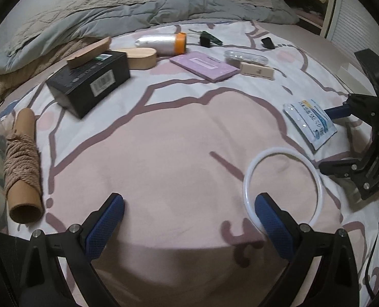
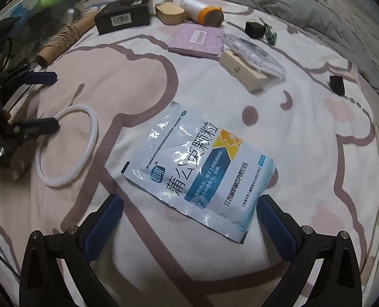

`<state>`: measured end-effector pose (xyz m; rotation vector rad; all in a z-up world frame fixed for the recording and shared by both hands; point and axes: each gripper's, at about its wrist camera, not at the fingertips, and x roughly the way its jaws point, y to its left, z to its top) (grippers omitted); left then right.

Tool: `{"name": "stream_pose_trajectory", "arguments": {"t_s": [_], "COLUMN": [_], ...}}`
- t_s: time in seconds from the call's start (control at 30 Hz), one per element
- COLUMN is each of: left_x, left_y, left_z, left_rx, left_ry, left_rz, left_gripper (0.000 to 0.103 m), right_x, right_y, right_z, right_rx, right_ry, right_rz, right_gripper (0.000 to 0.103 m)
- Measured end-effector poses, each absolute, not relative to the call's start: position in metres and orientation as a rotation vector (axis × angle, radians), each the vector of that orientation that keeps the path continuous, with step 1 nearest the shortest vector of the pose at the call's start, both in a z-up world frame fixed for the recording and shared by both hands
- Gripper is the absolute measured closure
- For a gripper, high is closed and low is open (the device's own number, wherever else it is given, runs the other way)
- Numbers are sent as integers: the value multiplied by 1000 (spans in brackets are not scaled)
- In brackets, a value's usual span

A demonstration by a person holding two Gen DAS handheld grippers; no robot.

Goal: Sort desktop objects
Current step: 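Center the left tool over the white plastic ring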

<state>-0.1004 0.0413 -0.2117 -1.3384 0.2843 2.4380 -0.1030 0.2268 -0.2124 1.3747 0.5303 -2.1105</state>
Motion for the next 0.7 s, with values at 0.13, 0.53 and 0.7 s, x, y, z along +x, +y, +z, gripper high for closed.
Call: {"name": "stream_pose_trajectory", "arguments": {"t_s": [0.13,0.53,0.7], "left_x": [-100,-109,-101], "left_y": [32,-4,0], "left_z": [-210,-207,-190], "left_rx": [-1337,-1390,-1256], "left_ry": [304,274,150], "left_rz": [2471,2592,2529], "left_gripper": [0,0,0], "right_x": [-101,-103,-104], "right_y": [222,226,228], "right_z": [-214,-211,-213], "right_rx": [1304,1236,1233], "right_ry": [544,468,450], "right_rz": [-2158,-2190,-2185], "right_gripper": [0,0,0]}}
